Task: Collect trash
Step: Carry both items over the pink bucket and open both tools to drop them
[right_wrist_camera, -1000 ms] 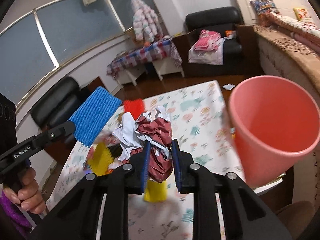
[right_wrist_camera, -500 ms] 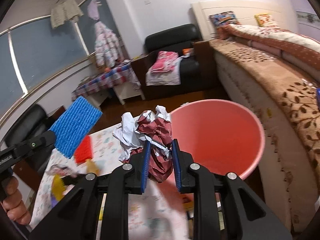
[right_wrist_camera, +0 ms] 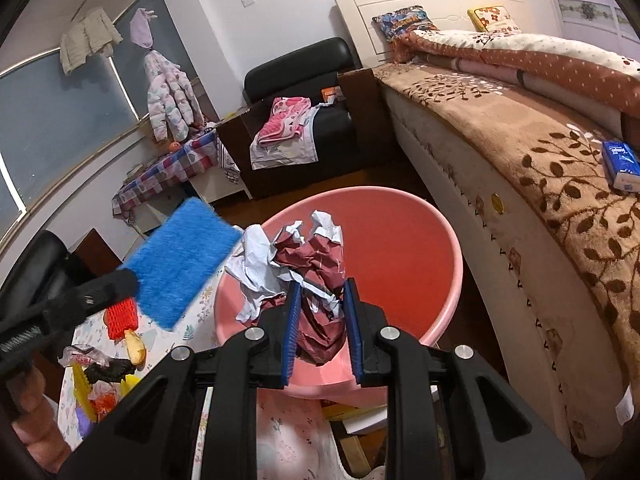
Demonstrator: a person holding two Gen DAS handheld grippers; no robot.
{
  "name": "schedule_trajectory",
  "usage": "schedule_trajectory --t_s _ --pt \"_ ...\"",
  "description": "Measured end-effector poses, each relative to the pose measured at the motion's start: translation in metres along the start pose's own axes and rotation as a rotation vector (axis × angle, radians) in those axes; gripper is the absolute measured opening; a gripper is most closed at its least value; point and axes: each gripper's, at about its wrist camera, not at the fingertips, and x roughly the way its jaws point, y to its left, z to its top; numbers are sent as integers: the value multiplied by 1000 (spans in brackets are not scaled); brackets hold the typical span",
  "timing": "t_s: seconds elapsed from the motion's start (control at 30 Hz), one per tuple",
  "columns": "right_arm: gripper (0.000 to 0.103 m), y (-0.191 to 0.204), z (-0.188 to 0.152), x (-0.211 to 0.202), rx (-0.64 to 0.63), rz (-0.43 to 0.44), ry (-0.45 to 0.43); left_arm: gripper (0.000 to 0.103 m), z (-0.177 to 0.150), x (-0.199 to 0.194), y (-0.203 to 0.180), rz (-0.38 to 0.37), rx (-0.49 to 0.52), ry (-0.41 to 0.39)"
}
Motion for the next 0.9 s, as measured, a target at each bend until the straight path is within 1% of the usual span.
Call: schedule_trajectory --t_s 0.1,0.23,0.3,0.33,0.37,0.4,0.43,0.53,0.63,0.7,0.77,0.9 --pt "22 -1 -1 3 -10 -7 8 6 -4 15 -7 8 5 25" --pt "23 -3 -4 8 4 -8 13 7 -9 26 -9 16 16 56" --pt "25 -4 -5 10 9 -9 17 18 -10 25 -7 19 19 48" --pt "28 -3 -6 10 11 -16 22 30 -10 24 -7 20 19 44" --pt "30 -4 -6 12 16 -22 26 40 -10 23 -6 20 15 38" --pt "34 -5 -6 14 22 -28 26 42 -10 20 -5 15 8 27" --pt "37 -6 -6 15 26 -35 27 42 -10 18 -4 7 7 21" --pt "38 -8 -6 16 39 -43 36 42 -8 13 -3 7 19 11" --pt "38 -3 -6 8 27 -38 14 42 -8 2 0 9 23 -14" --pt "38 3 -6 1 12 -35 -6 42 -8 -10 5 23 28 -41" --pt "38 13 -6 -5 -6 -23 -18 42 -9 -22 13 39 20 -62" --pt "38 39 -11 -16 -30 34 -27 42 -12 -52 37 79 -26 -99"
